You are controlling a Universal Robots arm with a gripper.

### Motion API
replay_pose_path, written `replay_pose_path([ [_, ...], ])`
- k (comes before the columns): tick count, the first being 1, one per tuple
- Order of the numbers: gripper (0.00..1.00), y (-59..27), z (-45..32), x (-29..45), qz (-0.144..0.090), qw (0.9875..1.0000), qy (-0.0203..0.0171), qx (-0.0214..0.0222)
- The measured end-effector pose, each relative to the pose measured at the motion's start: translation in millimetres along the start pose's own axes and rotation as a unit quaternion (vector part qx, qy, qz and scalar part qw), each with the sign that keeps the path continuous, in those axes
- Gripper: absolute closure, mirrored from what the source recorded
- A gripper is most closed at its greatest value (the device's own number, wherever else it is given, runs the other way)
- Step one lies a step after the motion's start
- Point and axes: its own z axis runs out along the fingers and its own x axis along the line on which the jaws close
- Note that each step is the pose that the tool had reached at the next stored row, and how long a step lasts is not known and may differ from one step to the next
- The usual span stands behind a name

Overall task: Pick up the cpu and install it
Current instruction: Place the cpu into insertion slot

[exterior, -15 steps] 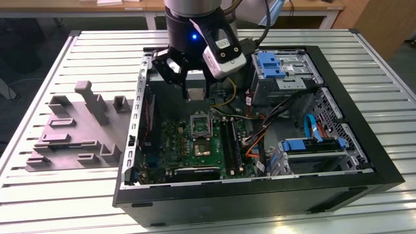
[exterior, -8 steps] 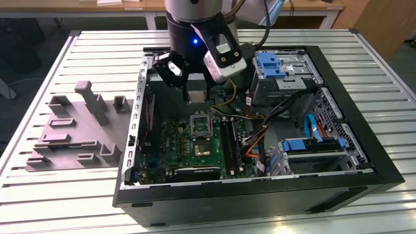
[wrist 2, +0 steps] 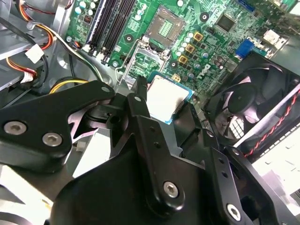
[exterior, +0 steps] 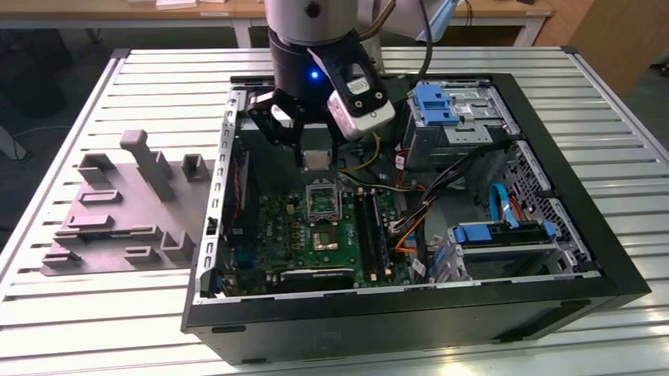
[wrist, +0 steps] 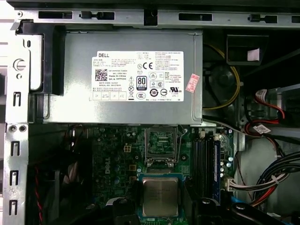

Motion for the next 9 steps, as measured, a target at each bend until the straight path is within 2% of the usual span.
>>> replay_pose_path([
  [9,0.53,0.0,1.3,0.0,0.0,1.0,0.0,0.0],
])
